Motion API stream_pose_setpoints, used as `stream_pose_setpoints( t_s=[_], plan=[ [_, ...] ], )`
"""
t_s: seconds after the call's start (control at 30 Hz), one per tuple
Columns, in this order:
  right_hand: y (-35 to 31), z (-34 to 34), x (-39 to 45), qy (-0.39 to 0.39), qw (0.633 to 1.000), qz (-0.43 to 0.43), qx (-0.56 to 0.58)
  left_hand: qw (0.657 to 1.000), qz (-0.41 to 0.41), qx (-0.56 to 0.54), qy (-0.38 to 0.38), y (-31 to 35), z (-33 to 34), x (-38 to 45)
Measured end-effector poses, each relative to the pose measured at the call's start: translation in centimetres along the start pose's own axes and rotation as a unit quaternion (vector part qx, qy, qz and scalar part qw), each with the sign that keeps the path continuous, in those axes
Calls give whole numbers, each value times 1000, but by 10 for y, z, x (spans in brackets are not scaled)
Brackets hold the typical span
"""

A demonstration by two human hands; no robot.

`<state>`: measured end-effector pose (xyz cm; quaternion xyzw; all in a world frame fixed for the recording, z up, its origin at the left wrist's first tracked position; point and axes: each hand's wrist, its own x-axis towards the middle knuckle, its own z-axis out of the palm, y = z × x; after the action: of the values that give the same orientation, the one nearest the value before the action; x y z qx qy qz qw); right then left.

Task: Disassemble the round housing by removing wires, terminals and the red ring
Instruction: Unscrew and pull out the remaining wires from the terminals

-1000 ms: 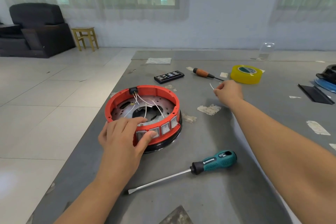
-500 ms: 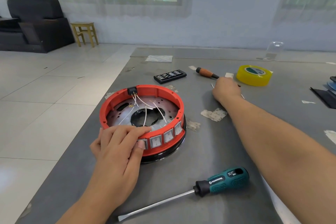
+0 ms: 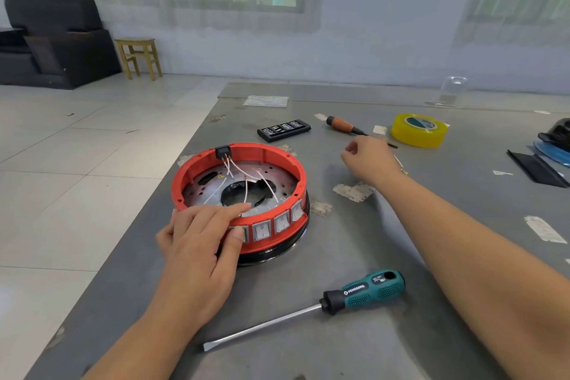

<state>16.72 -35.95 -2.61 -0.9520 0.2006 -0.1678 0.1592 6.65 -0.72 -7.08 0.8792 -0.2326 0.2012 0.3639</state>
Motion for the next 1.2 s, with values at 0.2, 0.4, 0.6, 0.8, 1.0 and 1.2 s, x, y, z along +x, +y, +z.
stream_pose_setpoints(
  t_s=[0.2,0.4,0.6,0.8,1.0,1.2],
  plan=[
    [-36,-15,-66,-63,989,-27,129,999,-3,-31,27,3,-1,0],
    [-68,-18,-117,-159,970,-6,183,988,-87,-86,93,2,-6,-3],
    [-88,-7,-135,-177,952,72,238,967,-169,-148,119,-1,-9,-1],
    [-90,-8,-145,-143,937,101,303,962,-166,-191,106,-4,-10,-6],
    [-79,-3,-152,-106,888,116,431,955,-108,-248,123,11,-14,-8],
    [-71,4,-160,-61,830,127,540,899,-179,-378,126,22,-9,-10]
  ],
)
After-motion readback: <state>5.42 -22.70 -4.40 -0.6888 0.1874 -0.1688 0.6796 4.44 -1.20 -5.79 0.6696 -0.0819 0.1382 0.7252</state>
